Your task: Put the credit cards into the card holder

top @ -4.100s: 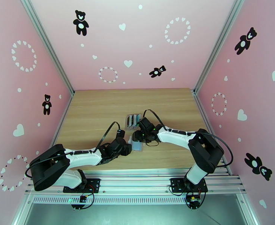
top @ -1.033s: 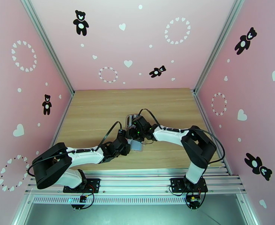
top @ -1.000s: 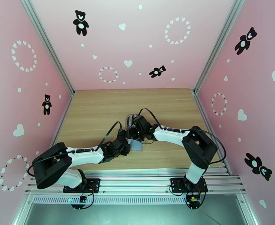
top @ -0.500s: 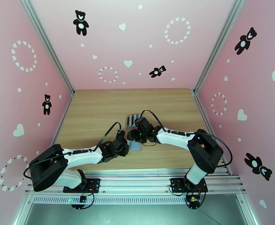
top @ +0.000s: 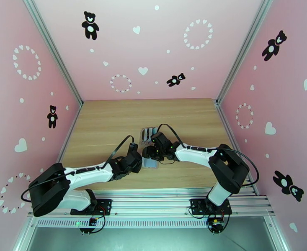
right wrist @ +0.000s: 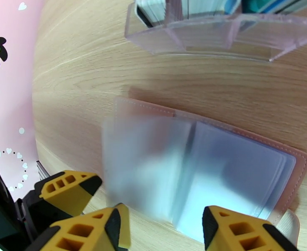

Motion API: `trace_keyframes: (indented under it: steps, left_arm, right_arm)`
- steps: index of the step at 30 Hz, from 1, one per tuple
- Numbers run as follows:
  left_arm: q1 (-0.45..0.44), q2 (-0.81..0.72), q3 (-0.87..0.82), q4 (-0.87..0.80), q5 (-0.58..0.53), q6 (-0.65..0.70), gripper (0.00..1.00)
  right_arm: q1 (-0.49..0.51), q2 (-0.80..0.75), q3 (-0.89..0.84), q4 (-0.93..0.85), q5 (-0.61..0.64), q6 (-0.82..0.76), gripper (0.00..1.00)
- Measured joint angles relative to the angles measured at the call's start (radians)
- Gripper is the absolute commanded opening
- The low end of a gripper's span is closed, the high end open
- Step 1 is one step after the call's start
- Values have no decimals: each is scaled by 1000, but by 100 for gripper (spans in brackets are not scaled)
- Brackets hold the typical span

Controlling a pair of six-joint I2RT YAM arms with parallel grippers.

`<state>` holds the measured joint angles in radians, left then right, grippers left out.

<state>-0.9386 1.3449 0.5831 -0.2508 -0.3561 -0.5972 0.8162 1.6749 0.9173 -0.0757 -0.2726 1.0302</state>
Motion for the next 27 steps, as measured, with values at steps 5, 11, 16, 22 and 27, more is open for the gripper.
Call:
trace_keyframes:
  steps: [5,11,16,22,27]
  left_arm:
    - [13,-19,0,-31,-37,2,52]
    - [53,-17,-11,-23,-44,2,51]
    - [68,21,-25,-5,-39,6,41]
    - [68,70,-25,21,-3,11,34]
    - [68,76,-25,40,18,11,32]
  right_arm:
    - [0,0,0,3,0,3,57]
    - [1,0,0,5,0,3,53]
    - [2,0,0,12,-3,3,46]
    - [3,2,0,20,-6,3,41]
    - [3,13,0,25,-8,2,40]
